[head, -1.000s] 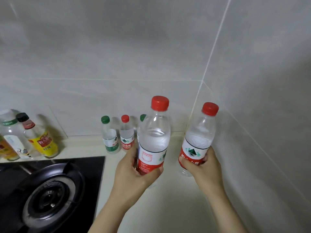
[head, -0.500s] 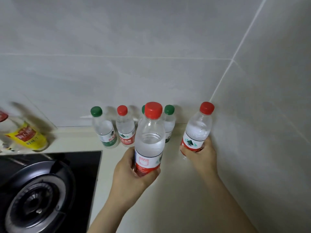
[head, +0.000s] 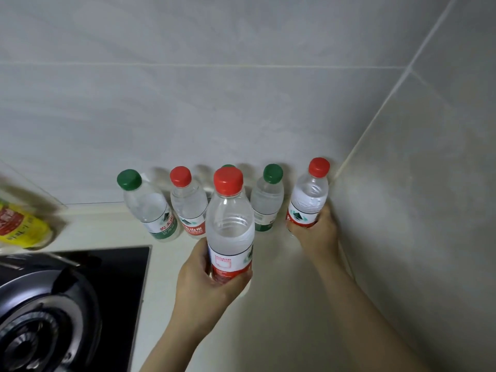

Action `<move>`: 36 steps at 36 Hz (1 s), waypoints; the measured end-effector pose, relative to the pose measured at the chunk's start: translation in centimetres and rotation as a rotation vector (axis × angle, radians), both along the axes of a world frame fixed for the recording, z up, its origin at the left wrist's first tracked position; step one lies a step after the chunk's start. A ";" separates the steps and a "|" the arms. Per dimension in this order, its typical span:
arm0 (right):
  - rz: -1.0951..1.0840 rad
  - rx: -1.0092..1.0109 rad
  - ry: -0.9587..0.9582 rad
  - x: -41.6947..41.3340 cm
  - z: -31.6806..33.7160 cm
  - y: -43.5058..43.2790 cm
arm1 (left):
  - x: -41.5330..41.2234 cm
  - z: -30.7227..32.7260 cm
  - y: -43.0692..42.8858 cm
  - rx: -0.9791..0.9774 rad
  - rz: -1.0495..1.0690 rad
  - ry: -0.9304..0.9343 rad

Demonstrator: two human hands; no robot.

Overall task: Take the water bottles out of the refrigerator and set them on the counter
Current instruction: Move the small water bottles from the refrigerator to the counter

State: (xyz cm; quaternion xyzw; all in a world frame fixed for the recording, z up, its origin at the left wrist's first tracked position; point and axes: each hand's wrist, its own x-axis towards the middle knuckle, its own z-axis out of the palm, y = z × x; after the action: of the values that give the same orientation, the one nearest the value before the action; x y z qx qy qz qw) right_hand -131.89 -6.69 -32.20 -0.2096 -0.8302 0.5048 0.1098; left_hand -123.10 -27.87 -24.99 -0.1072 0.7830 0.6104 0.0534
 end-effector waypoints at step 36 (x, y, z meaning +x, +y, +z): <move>0.049 -0.263 -0.103 8.1 1.5 -5.6 | 1.6 -2.5 -3.5 0.013 0.145 -0.052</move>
State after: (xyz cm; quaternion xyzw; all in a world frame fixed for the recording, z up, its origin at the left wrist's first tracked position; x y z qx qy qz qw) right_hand -123.77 -12.32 -30.75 -0.2277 -0.7662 0.6004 0.0261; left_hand -121.46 -31.39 -27.50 -0.1791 0.7675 0.6148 0.0304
